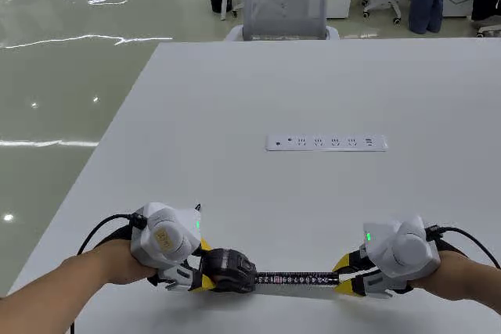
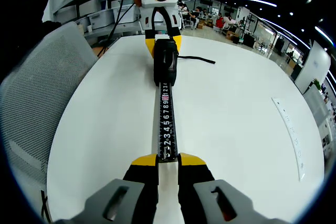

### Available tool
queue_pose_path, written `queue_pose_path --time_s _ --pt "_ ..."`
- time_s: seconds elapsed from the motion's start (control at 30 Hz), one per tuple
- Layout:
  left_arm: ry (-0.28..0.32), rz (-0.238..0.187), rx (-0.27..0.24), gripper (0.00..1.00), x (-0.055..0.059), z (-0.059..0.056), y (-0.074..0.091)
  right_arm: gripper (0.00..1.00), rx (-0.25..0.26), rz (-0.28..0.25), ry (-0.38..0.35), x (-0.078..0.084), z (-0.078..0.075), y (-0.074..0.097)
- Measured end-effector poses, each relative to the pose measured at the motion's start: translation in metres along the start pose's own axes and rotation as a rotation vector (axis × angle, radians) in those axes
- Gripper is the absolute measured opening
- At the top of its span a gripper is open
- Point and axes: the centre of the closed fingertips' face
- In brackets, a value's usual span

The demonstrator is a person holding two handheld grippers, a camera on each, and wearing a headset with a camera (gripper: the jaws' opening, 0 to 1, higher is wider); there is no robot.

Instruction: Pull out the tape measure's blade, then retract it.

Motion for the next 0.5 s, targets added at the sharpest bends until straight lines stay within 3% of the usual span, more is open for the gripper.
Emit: queue_pose_path --time_s 0.5 --pt "-0.001 0.001 0.0 0.25 -0.001 0.0 0.0 0.12 0.005 0.016 -0.006 0.013 -0.002 0.005"
Point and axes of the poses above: the centre of the closed fingertips' face, and the gripper's own axes: y roughly backward along the fingers, z roughly to its left, x roughly out of its underside, and after that the axes turned 12 degrees about z, right-handed
